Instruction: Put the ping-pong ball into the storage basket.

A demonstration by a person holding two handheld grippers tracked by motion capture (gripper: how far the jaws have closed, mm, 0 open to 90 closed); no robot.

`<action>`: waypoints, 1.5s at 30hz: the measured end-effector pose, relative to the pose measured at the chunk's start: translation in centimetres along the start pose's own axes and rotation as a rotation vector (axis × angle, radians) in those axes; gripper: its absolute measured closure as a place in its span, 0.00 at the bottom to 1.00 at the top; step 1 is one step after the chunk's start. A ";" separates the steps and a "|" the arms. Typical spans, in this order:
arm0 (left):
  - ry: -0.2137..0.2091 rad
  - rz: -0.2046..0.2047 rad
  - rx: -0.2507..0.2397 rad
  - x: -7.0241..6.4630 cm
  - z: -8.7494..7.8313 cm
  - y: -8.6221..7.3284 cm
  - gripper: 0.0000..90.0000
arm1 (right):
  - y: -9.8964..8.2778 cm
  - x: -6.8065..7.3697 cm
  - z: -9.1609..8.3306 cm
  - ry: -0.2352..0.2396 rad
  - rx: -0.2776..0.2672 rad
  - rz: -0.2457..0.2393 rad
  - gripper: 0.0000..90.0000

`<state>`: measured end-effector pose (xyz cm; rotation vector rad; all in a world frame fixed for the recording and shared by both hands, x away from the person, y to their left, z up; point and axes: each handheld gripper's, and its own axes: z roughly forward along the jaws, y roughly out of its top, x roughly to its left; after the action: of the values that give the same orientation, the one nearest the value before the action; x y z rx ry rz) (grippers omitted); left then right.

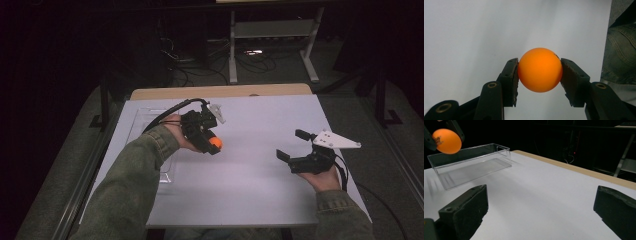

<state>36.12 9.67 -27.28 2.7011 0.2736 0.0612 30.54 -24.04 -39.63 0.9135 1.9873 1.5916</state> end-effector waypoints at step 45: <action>0.138 -0.079 -0.054 0.2 -8.9 -5.6 0.56 | -0.1 0.2 0.1 -0.008 0.007 0.001 0.00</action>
<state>34.55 18.33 -21.51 2.6336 0.4137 0.2288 30.46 -23.90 -39.70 0.9218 1.9890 1.5801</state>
